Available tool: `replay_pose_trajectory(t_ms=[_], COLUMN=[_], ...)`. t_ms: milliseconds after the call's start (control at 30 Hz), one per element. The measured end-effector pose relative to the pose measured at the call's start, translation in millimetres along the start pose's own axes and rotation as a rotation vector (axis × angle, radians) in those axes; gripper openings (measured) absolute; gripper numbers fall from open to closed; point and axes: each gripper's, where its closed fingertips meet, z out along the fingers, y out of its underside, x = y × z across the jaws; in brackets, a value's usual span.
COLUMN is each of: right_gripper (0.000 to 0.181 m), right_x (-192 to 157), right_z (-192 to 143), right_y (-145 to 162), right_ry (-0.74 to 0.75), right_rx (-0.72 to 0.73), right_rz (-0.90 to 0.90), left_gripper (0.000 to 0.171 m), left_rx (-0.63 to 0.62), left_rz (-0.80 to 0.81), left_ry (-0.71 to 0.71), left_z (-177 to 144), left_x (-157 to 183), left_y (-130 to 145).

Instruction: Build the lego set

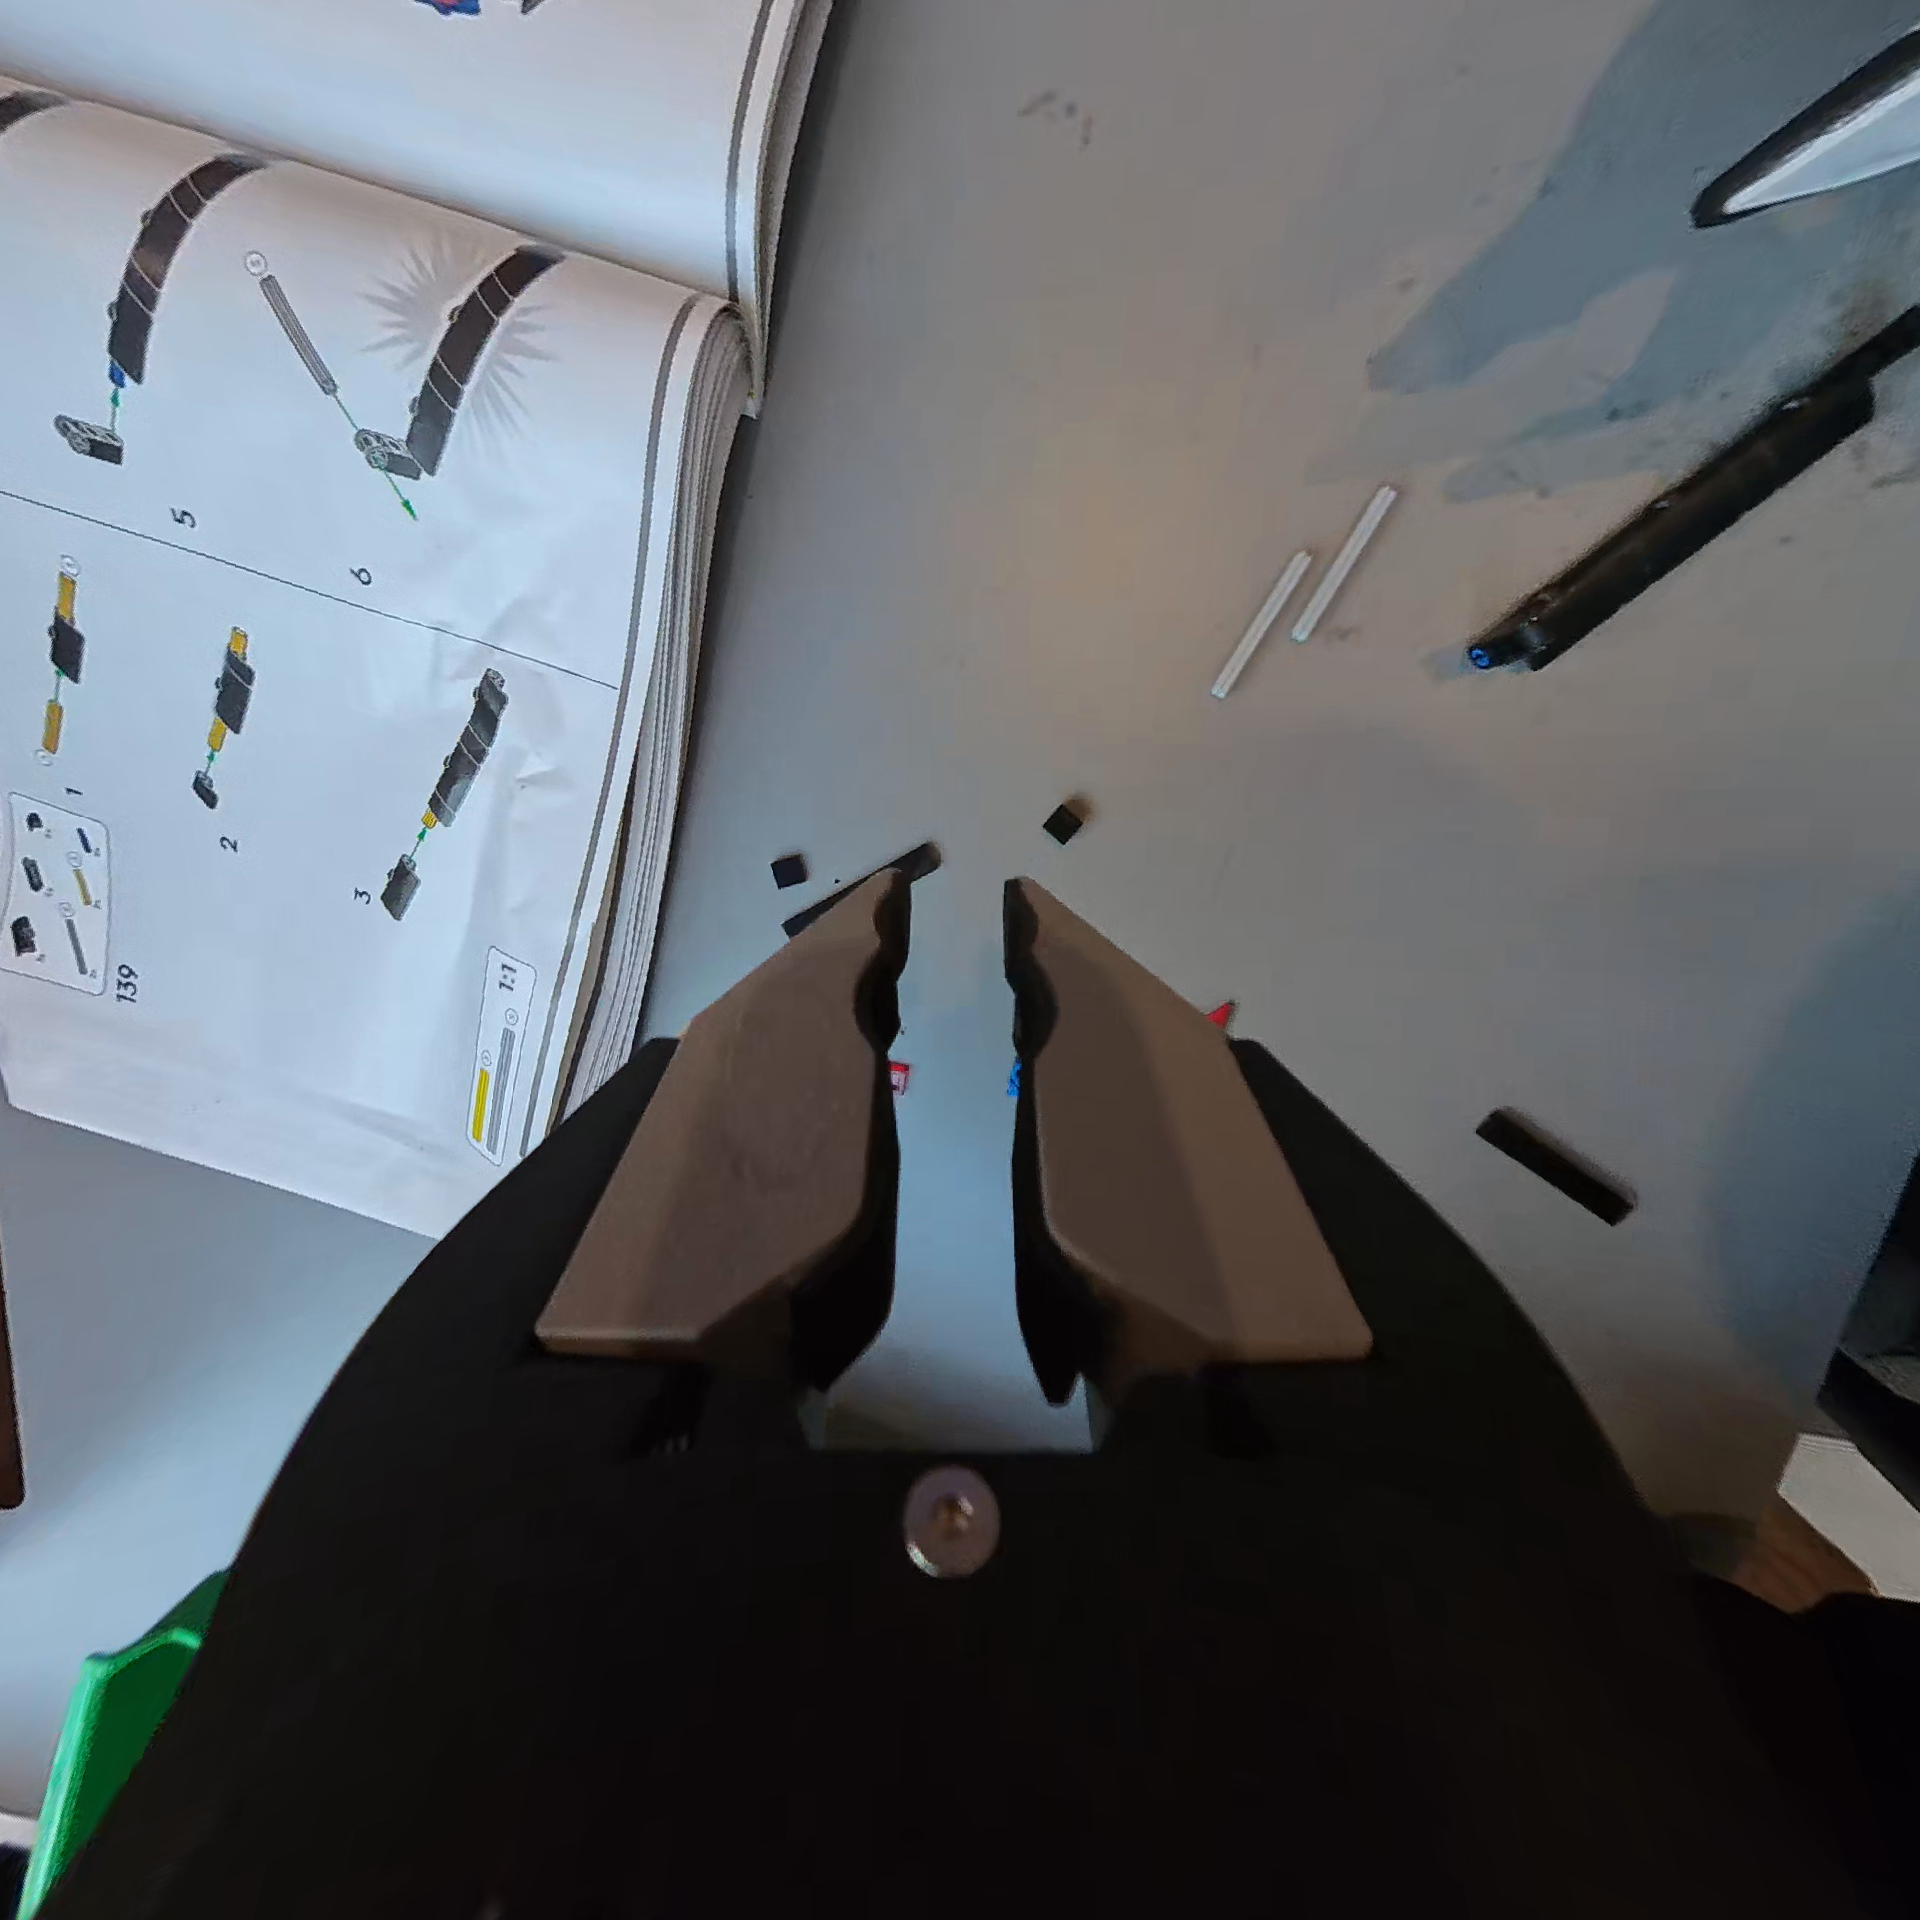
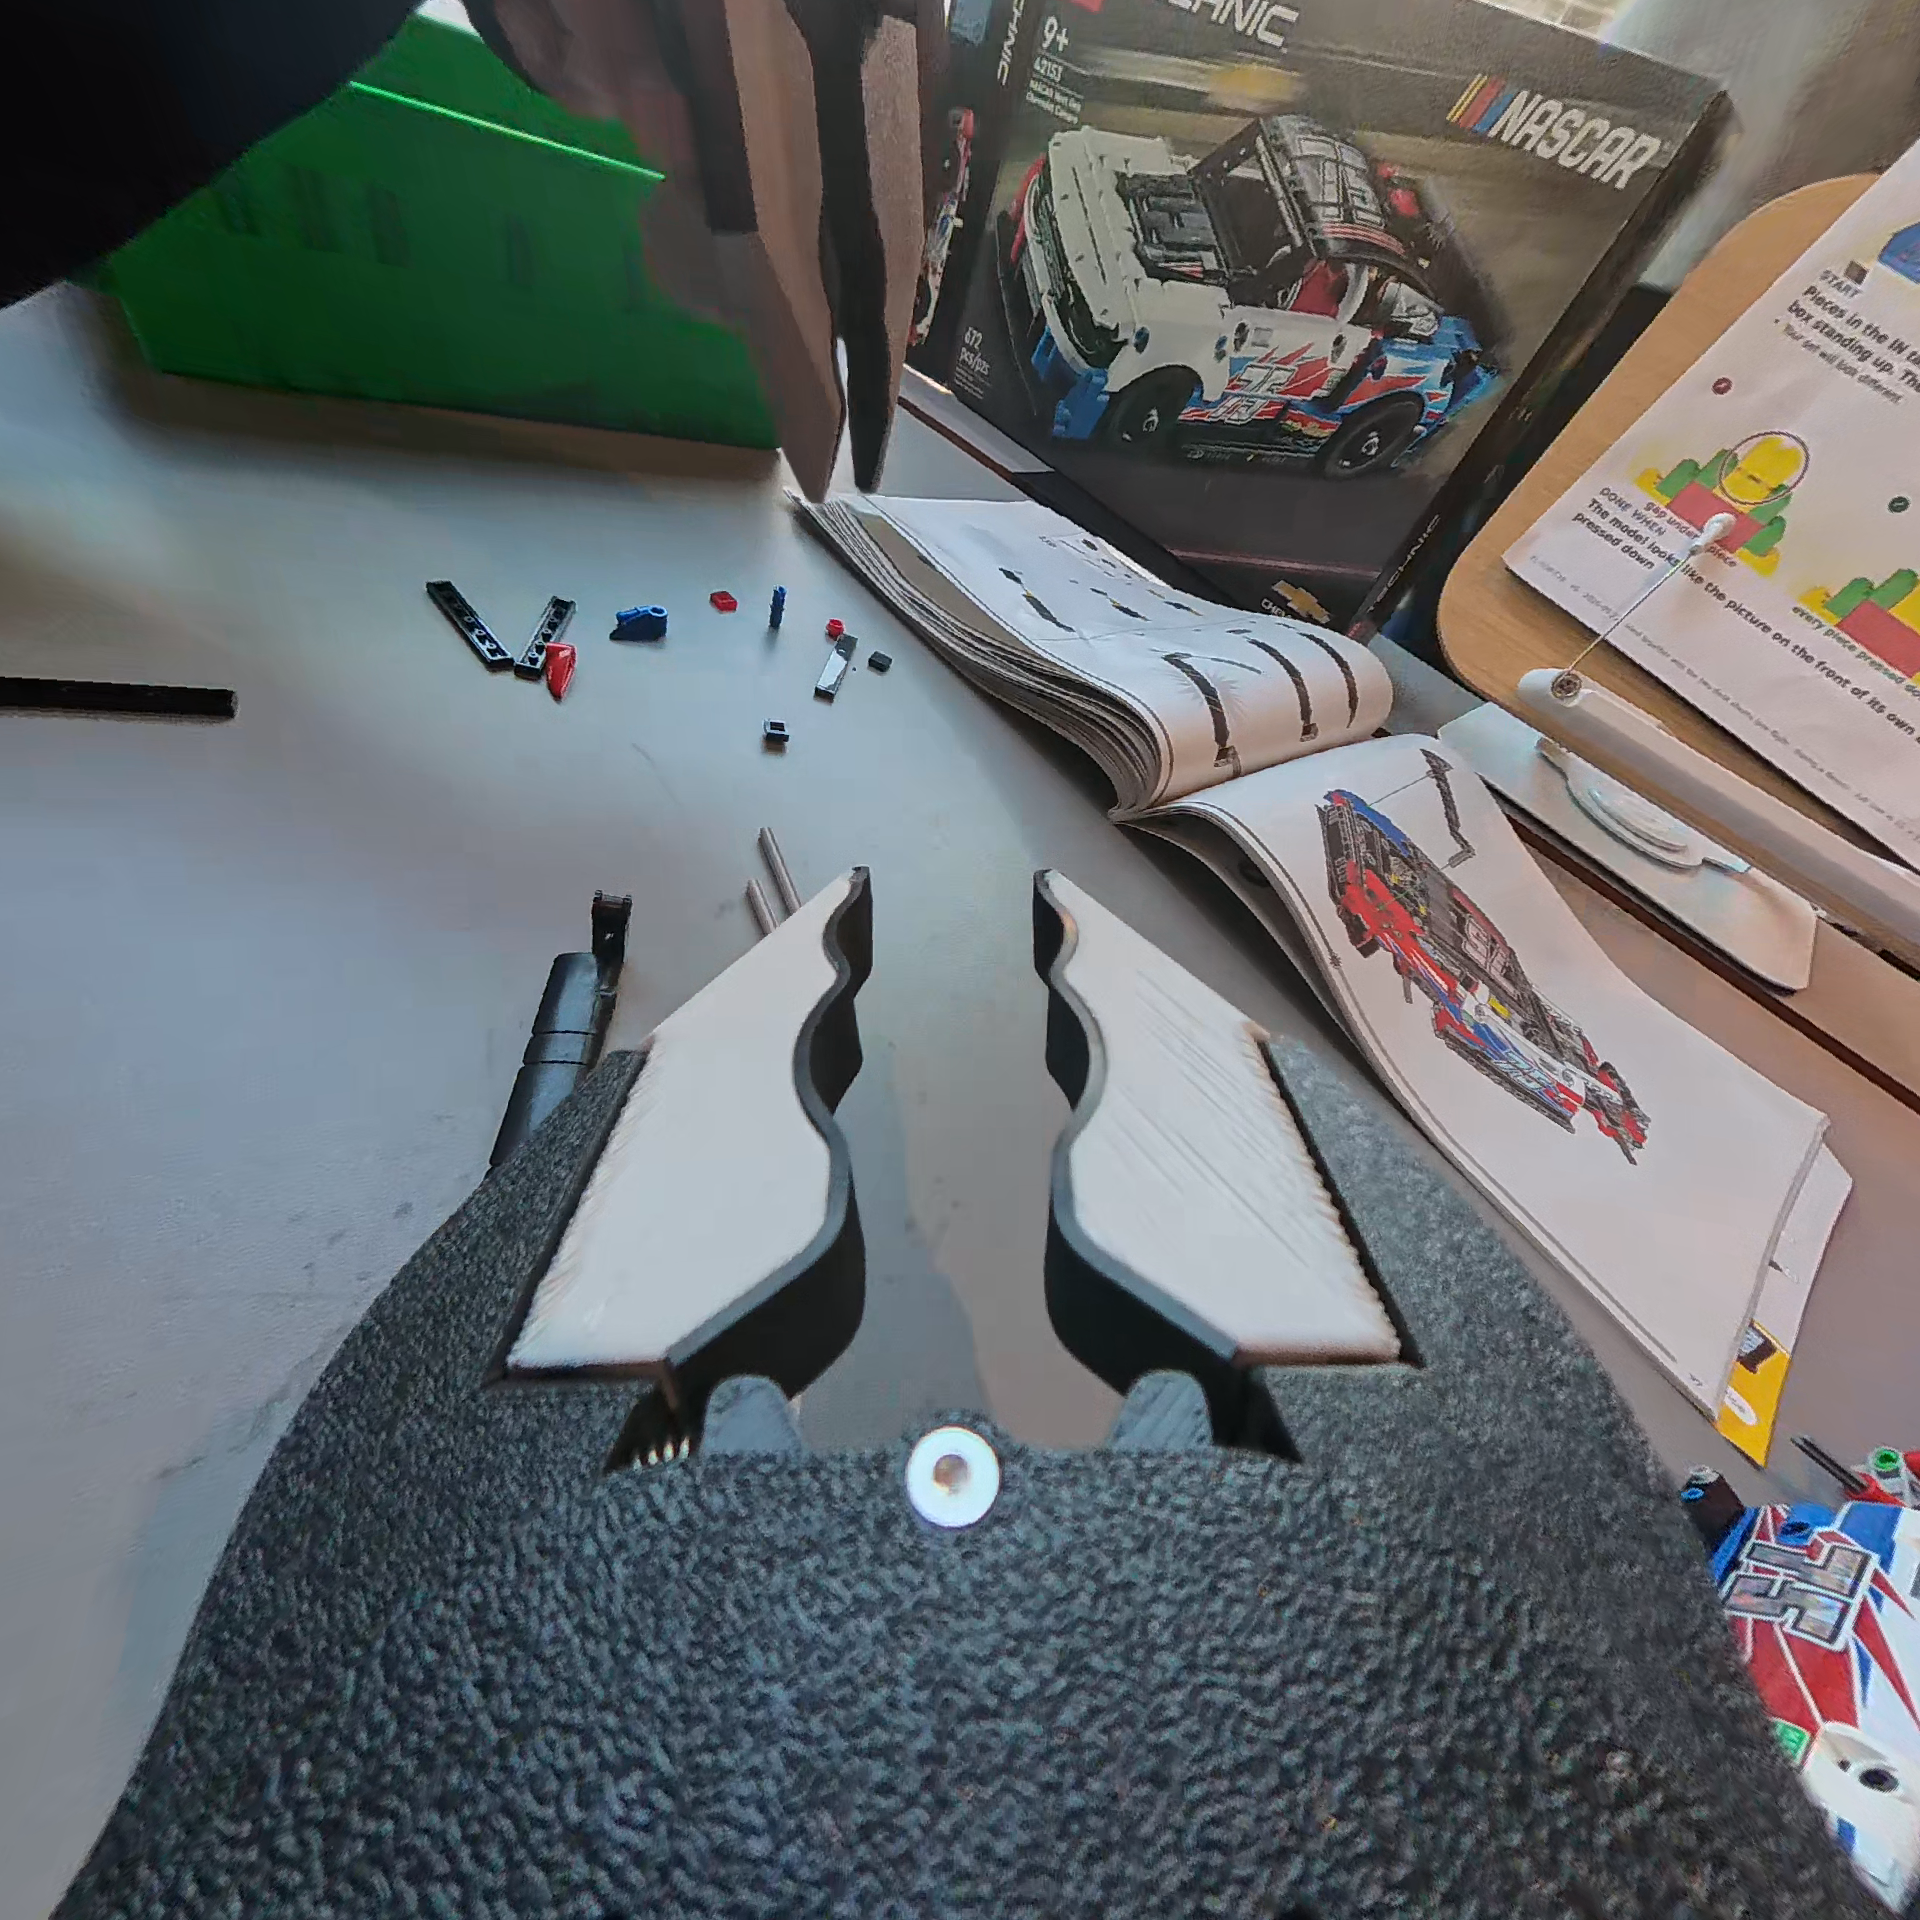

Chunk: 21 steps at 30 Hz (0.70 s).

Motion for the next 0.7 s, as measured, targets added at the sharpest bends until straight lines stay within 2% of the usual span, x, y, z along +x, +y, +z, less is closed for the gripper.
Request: replay_pose_trajectory(t_ms=[233,467,700], right_gripper=[0.028,0.028,0.027], right_x=[-0.6,-0.2,-0.1], right_z=[-0.5,-1.3,-1.4], right_y=[-0.7,-1.7,-2.2], right_ry=[-0.013,-0.016,-0.013], right_rx=[0.006,0.015,0.017], right_rz=[0.009,0.019,0.017], left_gripper=[0.014,0.010,0.009], left_rx=[0.001,-0.008,-0.050], left_rz=[0.061,0.235,0.290], left_ry=[0.147,0.245,0.278], left_z=[29.8,64.0,81.6], left_x=[29.9,80.9,98.7], left_y=[-18.1,-46.0,-45.7])
